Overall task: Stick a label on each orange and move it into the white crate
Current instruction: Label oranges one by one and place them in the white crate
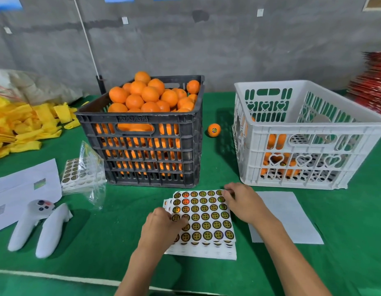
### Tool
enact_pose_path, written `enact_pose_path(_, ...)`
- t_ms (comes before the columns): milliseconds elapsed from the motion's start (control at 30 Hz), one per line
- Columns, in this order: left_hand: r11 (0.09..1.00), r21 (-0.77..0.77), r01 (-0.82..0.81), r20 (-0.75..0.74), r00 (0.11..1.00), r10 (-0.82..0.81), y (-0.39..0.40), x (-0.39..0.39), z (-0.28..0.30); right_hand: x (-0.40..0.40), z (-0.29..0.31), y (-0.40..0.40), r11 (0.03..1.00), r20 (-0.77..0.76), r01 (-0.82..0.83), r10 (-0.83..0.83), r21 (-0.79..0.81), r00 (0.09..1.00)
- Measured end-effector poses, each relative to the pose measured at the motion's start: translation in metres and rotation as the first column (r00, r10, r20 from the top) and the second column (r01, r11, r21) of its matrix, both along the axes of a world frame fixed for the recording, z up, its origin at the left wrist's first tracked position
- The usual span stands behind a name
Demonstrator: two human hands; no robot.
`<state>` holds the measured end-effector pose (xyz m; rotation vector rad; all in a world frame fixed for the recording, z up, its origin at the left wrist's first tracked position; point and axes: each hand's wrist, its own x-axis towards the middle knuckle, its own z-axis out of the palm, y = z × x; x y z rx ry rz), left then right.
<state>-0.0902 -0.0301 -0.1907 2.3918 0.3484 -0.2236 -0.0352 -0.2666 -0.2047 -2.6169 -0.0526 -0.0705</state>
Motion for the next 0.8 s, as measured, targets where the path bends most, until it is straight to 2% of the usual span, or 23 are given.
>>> enact_pose_path(67,0.999,-0.040,0.010,0.002,1.000,-0.010,-0.003,0.003,-0.003,0.002,-0.001,0.002,0.991,-0.046,0.004,0.002,0.130,0.999)
enact_pose_path(267,0.990,-0.128,0.052,0.052,0.998,-0.045,-0.028,0.018,-0.005,0.006,-0.001,-0.016,0.997,-0.160,-0.001,0.014,0.080,0.987)
enact_pose_path(467,0.981,-0.179,0.074,0.127,0.991,-0.052,-0.030,0.017,-0.012,0.008,-0.002,-0.028,0.995,-0.148,-0.058,0.070,0.083,0.986)
enact_pose_path(600,0.974,-0.208,0.092,0.186,0.981,-0.053,-0.028,0.012,-0.022,0.006,-0.002,-0.036,0.958,-0.153,-0.063,0.109,0.280,0.982)
enact_pose_path(733,0.975,-0.211,0.077,0.230,0.973,-0.027,-0.028,0.008,-0.030,0.006,-0.002,-0.045,0.911,-0.017,-0.065,0.078,0.408,0.997)
enact_pose_path(800,0.976,-0.188,0.110,0.265,0.962,-0.058,-0.029,0.007,-0.032,0.008,-0.003,-0.046,0.868,-0.001,-0.084,0.096,0.489,0.995)
